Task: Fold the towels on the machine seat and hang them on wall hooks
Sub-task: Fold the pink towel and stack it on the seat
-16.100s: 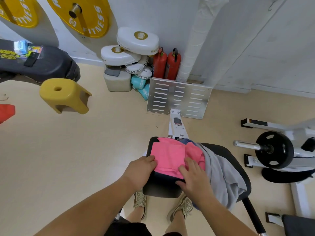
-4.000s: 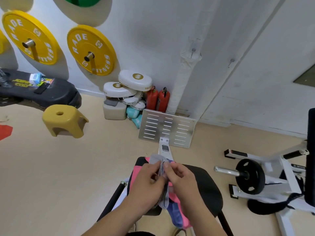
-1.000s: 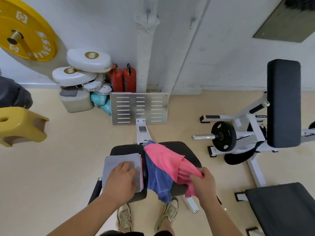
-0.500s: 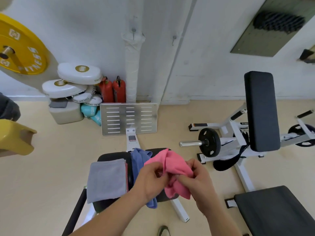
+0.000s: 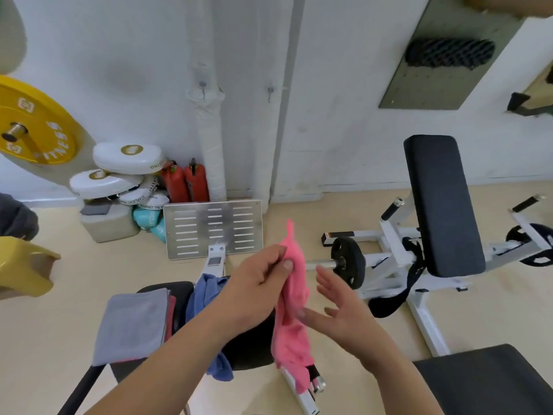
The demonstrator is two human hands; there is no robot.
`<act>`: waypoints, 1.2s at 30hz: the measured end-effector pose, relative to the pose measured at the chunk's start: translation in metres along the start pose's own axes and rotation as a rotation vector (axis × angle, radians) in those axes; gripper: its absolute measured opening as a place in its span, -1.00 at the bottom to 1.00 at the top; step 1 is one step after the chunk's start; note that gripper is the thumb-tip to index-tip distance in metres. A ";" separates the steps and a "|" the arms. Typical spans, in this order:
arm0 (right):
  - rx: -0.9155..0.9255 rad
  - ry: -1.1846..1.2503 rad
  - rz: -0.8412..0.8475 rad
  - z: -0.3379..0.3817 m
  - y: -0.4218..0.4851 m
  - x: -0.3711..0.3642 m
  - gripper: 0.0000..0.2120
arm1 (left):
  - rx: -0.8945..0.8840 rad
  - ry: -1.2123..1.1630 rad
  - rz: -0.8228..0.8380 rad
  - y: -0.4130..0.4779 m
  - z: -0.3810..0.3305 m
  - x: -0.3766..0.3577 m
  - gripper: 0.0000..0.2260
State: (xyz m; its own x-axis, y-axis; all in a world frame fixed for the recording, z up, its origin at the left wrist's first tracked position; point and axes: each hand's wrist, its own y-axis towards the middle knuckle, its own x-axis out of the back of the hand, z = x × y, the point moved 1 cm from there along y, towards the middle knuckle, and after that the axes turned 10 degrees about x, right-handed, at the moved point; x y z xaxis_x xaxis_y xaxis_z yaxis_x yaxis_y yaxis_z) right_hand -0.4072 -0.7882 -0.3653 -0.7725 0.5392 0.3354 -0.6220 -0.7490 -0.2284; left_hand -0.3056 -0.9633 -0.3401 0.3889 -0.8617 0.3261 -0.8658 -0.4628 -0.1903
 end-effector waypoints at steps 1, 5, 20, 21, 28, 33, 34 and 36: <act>0.087 0.045 -0.032 0.008 -0.003 0.012 -0.12 | -0.013 0.000 0.053 -0.003 -0.011 -0.008 -0.82; 0.332 0.161 0.043 0.036 -0.011 0.053 -0.36 | -0.037 0.008 0.276 -0.018 -0.044 -0.033 -0.83; 0.266 0.115 -0.585 0.023 -0.032 0.142 -0.88 | 0.038 0.228 0.200 -0.010 -0.003 -0.076 -0.81; 0.230 0.092 -0.643 0.016 -0.032 0.152 -0.88 | 0.066 0.233 0.203 -0.010 0.004 -0.073 -0.77; 0.023 0.002 -0.907 -0.040 -0.052 0.192 -0.84 | 0.235 0.339 0.283 -0.017 0.029 -0.049 -0.65; 0.113 -0.051 -0.791 -0.033 -0.068 0.170 -0.90 | 0.147 0.421 0.173 -0.026 0.014 -0.043 -0.85; 0.136 -0.057 -0.715 -0.025 -0.069 0.160 -0.89 | 0.113 0.411 0.141 -0.028 0.005 -0.048 -0.86; 0.177 -0.007 -0.520 -0.007 -0.070 0.132 -0.89 | 0.068 0.308 0.116 -0.032 -0.015 -0.060 -0.89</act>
State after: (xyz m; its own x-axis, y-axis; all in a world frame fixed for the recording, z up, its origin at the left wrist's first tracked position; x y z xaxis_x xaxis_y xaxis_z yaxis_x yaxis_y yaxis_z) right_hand -0.4669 -0.6621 -0.3112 -0.3676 0.8537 0.3688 -0.8902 -0.4378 0.1262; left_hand -0.3058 -0.8931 -0.3394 0.1668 -0.8110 0.5608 -0.8715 -0.3873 -0.3008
